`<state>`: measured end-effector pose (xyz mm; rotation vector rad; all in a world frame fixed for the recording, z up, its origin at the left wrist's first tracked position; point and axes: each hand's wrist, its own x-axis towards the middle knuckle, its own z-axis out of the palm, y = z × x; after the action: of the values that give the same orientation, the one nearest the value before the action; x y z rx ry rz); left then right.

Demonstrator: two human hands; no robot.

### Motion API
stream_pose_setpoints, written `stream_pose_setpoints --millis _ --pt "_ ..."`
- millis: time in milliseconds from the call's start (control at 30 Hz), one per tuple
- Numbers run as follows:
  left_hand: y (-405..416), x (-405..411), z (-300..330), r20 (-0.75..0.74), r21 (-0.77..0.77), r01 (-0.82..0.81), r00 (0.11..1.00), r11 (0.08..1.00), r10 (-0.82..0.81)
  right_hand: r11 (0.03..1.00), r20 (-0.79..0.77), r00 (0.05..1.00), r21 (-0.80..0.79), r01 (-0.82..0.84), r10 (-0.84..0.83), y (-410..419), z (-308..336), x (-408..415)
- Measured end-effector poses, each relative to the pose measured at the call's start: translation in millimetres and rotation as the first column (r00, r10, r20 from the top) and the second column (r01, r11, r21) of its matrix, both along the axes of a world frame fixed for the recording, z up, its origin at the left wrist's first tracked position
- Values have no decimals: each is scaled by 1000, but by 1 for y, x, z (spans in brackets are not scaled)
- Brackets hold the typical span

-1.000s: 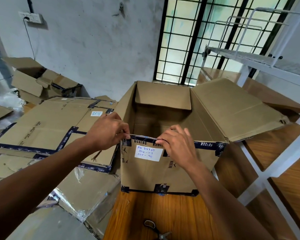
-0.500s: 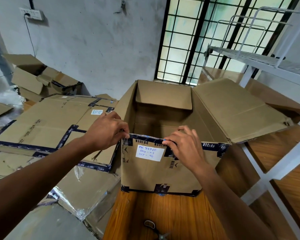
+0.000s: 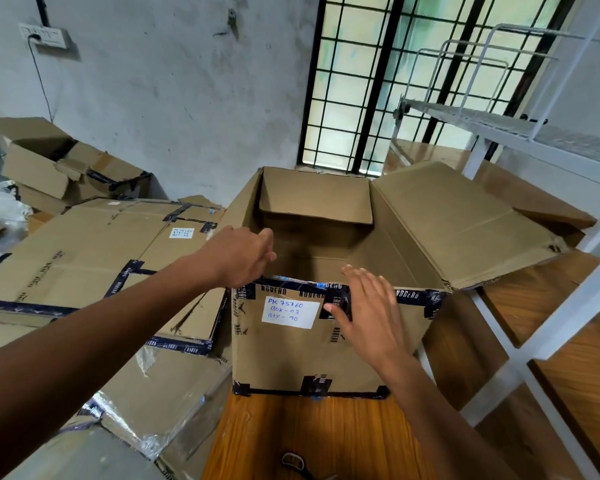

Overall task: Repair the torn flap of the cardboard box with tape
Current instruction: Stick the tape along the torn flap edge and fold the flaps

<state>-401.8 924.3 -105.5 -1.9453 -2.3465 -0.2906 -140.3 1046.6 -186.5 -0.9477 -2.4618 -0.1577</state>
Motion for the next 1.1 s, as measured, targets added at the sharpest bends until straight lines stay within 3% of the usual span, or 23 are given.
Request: stream_pose_setpoints --millis 133,300,400,500,600,733,800,867,967,1100 --pt "47 9 5 181 -293 -46 978 955 103 997 22 999 76 34 -36 -2 -20 5" --pt "80 14 -3 123 -734 -163 923 659 366 993 32 996 93 76 -79 -6 -21 1" --pt "91 14 -6 143 -815 -128 901 565 411 992 30 996 102 79 -82 -4 -23 3" --pt "99 5 -13 69 -831 -152 926 534 372 991 43 996 112 74 -79 0 -24 4" --pt "103 -2 -10 89 -768 -189 914 612 395 992 27 996 102 79 -82 3 -27 3" --pt "95 -8 14 205 -445 -257 903 858 377 992 6 996 88 86 -87 3 -30 -1" --pt "87 -18 30 306 -303 -278 878 912 369 994 7 996 72 84 -85 2 -31 0" --pt "79 -33 41 471 -186 -301 808 935 354 994 0 997 74 76 -76 0 -32 2" --pt "57 -50 47 773 -52 -265 600 963 206 996 -16 998 61 62 -61 -7 -33 7" --pt "26 -59 32 906 50 -181 422 982 31 993 -64 991 -5 121 -121 -22 -38 12"
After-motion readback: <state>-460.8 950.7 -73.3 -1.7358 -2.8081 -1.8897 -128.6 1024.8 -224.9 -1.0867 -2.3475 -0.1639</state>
